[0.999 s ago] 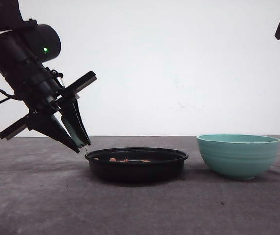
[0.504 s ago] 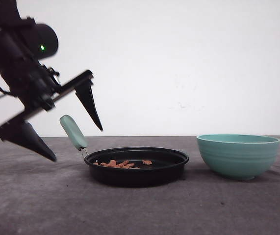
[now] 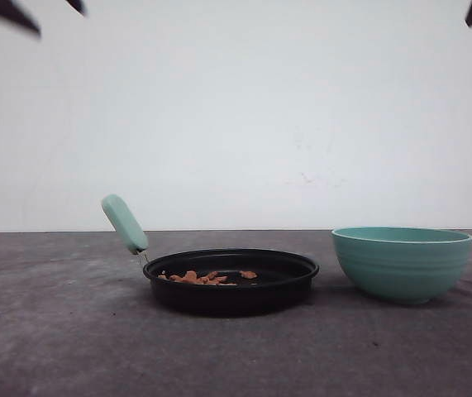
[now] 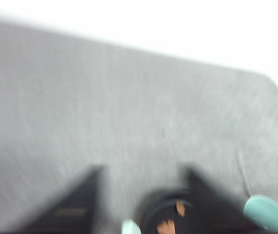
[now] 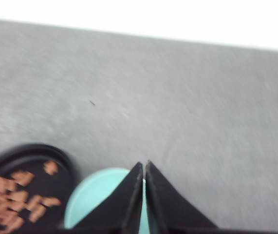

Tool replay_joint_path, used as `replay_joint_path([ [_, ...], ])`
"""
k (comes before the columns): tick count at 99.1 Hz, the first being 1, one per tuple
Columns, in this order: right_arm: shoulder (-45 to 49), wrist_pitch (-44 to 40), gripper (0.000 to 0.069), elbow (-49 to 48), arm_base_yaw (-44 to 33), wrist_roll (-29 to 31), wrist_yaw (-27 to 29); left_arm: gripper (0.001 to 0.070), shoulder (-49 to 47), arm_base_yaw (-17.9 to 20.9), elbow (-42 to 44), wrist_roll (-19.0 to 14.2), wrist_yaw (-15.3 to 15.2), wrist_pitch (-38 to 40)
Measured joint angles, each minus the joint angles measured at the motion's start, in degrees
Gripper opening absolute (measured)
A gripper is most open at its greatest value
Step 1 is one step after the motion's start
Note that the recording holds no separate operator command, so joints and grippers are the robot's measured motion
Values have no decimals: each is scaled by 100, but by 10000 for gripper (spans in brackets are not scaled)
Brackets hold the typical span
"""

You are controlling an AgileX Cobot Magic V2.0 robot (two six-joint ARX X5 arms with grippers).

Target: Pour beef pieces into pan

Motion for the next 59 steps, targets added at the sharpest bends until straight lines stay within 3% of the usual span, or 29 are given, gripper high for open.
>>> replay_joint_path([
  [6, -103, 118, 5, -31, 153, -107, 120, 82, -339, 0, -140, 107, -61, 50],
  [14, -286, 297, 5, -107, 404, -227, 367, 36, -852, 2, -597, 212, -140, 166],
  [34, -732, 407, 5, -245, 896, -629, 581, 22, -1888, 0, -1740, 264, -140, 114],
  [59, -920, 372, 5, -247, 892, -726, 592, 22, -2063, 0, -1792, 306, -144, -225],
])
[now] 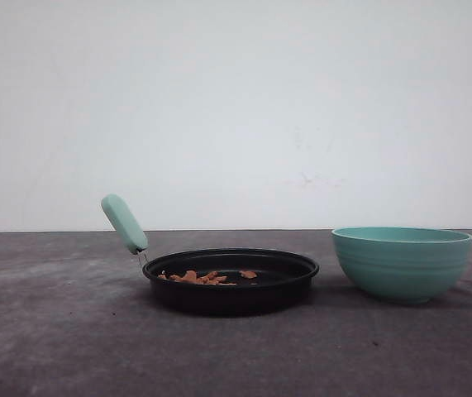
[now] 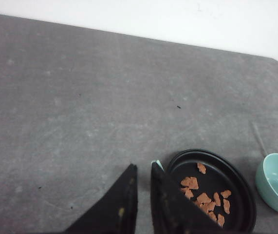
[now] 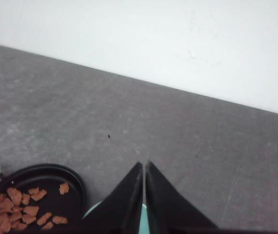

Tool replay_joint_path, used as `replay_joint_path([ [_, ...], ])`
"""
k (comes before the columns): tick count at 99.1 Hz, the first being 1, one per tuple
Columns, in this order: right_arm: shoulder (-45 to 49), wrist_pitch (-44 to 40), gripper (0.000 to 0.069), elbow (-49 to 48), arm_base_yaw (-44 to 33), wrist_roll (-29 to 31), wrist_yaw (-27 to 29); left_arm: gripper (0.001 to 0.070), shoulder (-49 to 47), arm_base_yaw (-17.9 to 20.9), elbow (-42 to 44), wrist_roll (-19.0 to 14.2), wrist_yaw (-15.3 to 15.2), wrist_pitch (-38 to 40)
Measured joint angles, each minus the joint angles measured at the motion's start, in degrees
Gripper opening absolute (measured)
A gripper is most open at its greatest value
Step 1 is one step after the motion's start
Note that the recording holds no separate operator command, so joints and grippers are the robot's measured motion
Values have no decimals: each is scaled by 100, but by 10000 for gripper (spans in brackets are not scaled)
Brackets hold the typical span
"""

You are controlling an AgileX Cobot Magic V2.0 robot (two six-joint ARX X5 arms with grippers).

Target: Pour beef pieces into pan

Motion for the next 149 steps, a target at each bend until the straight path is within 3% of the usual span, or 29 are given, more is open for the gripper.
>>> replay_joint_path([
  [64, -111, -57, 5, -2, -68, 2, -4, 22, -9, 0, 0, 4, 0, 0],
  [89, -1847, -1368, 5, -111, -1193, 7, -415, 22, -9, 0, 0, 4, 0, 0],
  [105, -2319, -566, 5, -960, -2221, 9, -643, 22, -11, 0, 0, 4, 0, -2],
  [119, -2479, 940, 5, -2420, -2889, 120, -1364, 22, -11, 0, 0, 4, 0, 0],
  [129, -2726, 2039, 5, -3427, -3119, 310, -1558, 22, -9, 0, 0, 4, 0, -2],
  [149, -3383, 2076, 5, -4371, -3357, 619, -1578, 22, -15, 0, 0, 4, 0, 7],
])
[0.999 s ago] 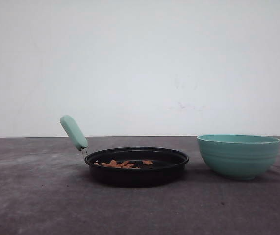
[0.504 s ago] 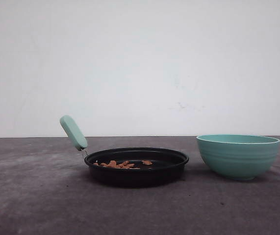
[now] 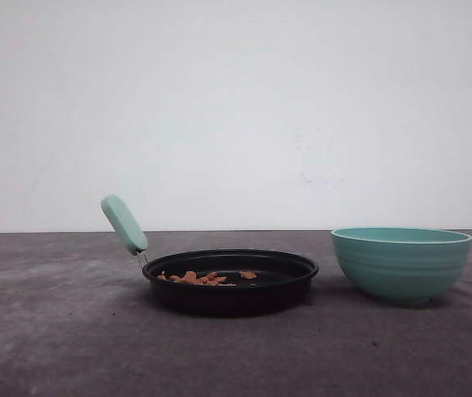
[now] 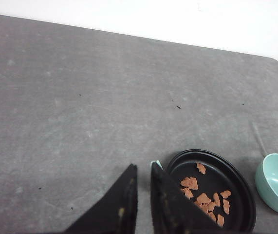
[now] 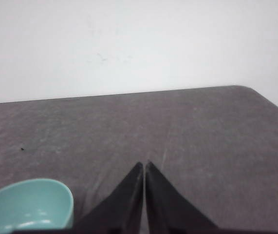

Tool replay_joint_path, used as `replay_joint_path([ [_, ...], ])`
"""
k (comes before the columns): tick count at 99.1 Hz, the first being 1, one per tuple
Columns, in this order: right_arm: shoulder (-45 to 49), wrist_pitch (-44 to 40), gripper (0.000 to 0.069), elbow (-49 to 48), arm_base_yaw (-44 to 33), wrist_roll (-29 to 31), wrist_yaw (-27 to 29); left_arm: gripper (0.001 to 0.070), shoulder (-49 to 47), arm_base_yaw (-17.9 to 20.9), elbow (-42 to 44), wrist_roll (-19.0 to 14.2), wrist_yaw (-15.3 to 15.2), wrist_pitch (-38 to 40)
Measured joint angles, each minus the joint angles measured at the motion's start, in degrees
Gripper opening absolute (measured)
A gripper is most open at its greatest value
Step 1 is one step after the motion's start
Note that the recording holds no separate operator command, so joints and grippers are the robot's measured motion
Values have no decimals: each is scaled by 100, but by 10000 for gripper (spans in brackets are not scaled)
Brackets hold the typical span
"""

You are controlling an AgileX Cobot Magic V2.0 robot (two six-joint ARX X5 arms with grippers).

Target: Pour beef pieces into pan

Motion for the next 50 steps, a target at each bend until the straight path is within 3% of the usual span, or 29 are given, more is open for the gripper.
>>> replay_joint_path([
  [16, 4, -710, 5, -61, -20, 98, -446, 22, -4, 0, 0, 0, -2, -7],
  [50, 4, -708, 5, -57, -52, 92, -439, 22, -4, 0, 0, 0, -2, -7],
])
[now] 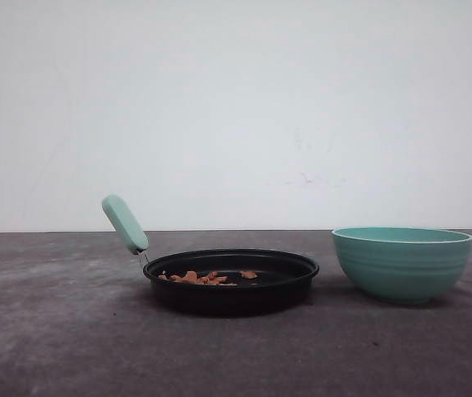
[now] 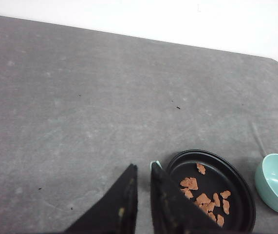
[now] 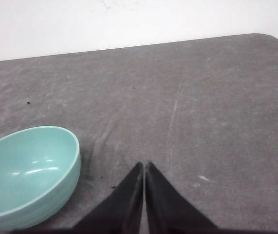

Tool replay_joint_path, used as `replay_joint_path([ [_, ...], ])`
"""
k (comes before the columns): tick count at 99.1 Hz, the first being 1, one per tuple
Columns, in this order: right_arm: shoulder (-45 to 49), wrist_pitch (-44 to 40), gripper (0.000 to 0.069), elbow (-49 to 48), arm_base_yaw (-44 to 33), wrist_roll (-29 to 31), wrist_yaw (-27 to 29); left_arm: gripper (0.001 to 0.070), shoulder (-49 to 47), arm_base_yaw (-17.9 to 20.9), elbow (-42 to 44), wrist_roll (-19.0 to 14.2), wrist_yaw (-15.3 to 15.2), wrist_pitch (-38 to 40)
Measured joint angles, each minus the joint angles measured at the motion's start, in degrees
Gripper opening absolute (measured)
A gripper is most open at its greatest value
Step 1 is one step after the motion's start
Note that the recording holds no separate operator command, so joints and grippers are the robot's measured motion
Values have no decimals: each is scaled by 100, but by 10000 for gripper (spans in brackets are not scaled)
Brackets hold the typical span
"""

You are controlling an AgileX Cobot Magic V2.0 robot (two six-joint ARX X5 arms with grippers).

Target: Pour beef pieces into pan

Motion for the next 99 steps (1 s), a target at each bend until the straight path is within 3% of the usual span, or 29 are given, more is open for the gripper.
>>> replay_joint_path([
  [84, 0, 20, 5, -2, 0, -111, 17, 22, -61, -81, 0, 2, -13, -22],
  [91, 0, 22, 5, -2, 0, -114, 17, 22, -223, -107, 0, 166, -328, 0],
  [99, 0, 22, 5, -2, 0, -114, 17, 22, -378, -94, 0, 616, -1147, 42],
])
